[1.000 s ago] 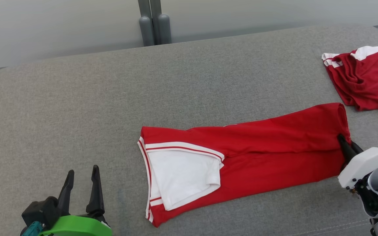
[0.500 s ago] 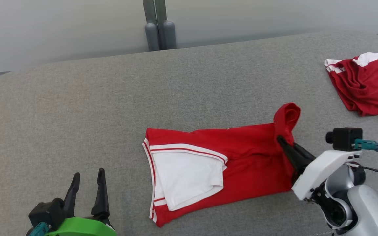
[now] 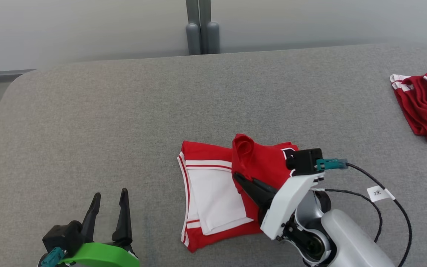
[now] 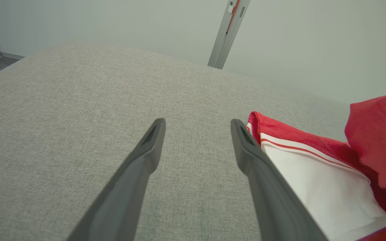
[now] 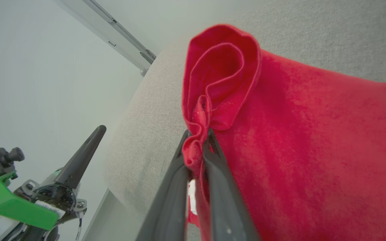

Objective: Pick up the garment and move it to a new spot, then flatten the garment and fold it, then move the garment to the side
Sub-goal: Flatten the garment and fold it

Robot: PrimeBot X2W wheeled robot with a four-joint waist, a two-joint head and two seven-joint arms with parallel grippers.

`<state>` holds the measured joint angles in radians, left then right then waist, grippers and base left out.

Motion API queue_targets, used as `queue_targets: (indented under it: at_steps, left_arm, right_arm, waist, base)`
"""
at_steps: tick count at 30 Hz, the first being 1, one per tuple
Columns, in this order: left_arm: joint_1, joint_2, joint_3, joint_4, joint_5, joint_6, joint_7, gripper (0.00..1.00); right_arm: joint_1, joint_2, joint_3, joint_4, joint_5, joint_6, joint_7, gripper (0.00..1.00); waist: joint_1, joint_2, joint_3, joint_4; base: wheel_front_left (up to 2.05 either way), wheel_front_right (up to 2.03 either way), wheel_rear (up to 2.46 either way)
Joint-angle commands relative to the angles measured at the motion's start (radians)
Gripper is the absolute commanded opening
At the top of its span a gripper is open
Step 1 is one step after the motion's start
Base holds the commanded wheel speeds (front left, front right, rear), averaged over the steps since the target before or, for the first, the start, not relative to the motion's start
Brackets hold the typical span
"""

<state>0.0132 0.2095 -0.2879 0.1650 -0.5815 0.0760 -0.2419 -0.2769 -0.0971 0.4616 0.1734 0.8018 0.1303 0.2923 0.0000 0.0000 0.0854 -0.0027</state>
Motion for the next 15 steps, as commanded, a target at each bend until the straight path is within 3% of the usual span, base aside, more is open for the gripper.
queue_targets:
  at_steps: [1,11,15]
  left_arm:
    - [-0.016,0.000,0.000,0.003,-0.006,-0.006,-0.003,1.00]
    - [-0.035,-0.012,-0.009,0.025,-0.005,-0.017,-0.010,1.00]
    - [-0.041,-0.016,-0.012,0.033,-0.003,-0.019,-0.013,1.00]
  right_arm:
    - [-0.020,0.010,0.013,0.022,0.007,0.001,-0.013,0.00]
    - [-0.105,0.045,0.107,0.218,0.053,0.001,-0.099,0.00]
    - [-0.133,0.046,0.149,0.274,0.133,0.001,-0.135,0.04]
  waist:
    - [0.0000,0.0000,0.003,0.018]
    - [0.0000,0.0000,0.011,0.076]
    - [0.0000,0.0000,0.014,0.090]
  base:
    - [0.00,0.00,0.00]
    - [0.00,0.00,0.00]
    - [0.00,0.00,0.00]
